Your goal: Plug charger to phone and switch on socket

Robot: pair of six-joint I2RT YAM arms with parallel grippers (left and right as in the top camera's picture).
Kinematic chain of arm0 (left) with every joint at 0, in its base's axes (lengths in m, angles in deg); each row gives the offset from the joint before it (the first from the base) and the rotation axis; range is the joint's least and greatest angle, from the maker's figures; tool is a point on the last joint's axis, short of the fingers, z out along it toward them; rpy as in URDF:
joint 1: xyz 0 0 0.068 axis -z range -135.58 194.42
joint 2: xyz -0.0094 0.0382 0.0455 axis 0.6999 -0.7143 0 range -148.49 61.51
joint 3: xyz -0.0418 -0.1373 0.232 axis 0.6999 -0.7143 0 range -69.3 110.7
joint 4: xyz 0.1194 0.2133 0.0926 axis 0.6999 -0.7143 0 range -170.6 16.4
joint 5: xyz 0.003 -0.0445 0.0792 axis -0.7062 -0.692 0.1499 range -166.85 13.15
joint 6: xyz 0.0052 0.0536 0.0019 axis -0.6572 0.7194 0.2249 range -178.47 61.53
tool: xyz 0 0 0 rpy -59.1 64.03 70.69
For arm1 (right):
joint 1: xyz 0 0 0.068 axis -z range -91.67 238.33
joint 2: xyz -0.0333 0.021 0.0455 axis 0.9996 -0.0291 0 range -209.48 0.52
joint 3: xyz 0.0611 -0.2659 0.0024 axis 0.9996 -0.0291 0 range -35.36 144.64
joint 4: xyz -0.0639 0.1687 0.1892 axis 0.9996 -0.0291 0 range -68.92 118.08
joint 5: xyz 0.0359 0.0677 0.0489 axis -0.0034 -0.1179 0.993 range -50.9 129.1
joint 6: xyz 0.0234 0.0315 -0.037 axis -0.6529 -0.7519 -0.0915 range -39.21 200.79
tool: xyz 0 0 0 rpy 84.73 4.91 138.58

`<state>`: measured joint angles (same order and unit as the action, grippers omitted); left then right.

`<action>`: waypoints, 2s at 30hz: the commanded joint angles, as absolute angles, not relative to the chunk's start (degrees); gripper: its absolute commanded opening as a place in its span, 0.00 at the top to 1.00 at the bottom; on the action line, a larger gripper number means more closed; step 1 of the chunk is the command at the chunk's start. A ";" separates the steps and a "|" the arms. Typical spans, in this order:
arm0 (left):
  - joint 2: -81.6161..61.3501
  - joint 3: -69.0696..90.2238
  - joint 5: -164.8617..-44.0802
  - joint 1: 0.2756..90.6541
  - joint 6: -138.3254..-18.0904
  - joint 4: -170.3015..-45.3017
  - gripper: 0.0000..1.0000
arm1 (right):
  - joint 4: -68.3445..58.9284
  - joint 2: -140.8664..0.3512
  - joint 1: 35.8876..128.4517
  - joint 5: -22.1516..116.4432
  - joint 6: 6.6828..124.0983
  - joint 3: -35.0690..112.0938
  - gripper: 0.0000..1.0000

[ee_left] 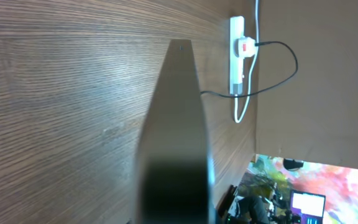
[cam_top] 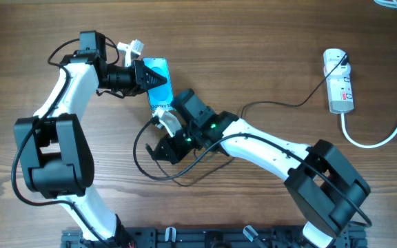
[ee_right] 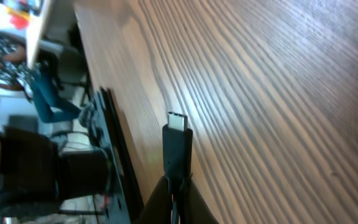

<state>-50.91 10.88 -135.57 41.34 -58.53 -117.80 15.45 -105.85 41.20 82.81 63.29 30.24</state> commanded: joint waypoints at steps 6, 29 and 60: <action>-51.32 11.25 -140.29 40.86 -54.77 -118.52 0.96 | 21.12 -105.35 47.41 84.20 55.86 29.28 0.96; -51.32 11.25 -137.45 40.86 -54.83 -117.30 0.96 | 20.77 -105.33 49.05 80.20 56.58 29.28 0.96; -51.32 11.25 -141.32 40.91 -57.83 -117.08 0.96 | 21.64 -103.84 52.61 87.59 56.71 29.28 0.96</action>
